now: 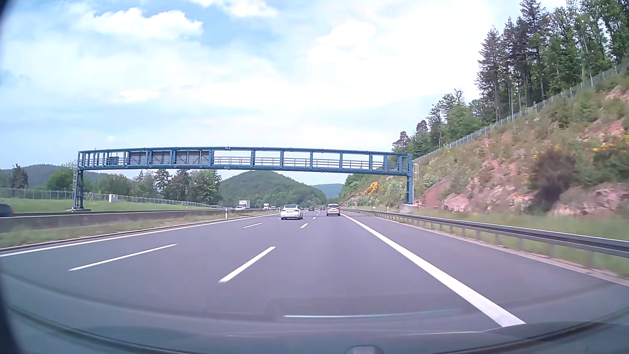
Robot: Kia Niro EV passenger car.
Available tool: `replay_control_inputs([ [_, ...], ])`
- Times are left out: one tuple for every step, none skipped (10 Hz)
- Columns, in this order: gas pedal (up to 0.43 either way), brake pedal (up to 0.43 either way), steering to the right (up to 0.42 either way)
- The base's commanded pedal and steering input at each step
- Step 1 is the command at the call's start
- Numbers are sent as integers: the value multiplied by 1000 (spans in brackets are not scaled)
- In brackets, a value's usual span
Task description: Follow the waypoints while adhering to traffic rules and regulations
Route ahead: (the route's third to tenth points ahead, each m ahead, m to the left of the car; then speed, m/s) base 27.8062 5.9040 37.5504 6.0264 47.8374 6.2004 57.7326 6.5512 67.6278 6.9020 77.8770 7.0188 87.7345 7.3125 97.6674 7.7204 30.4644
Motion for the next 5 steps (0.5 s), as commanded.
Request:
replay_control_inputs([
  [169, 0, -1],
  [169, 0, -1],
  [169, 0, -1],
  [169, 0, -1],
  [169, 0, -1],
])
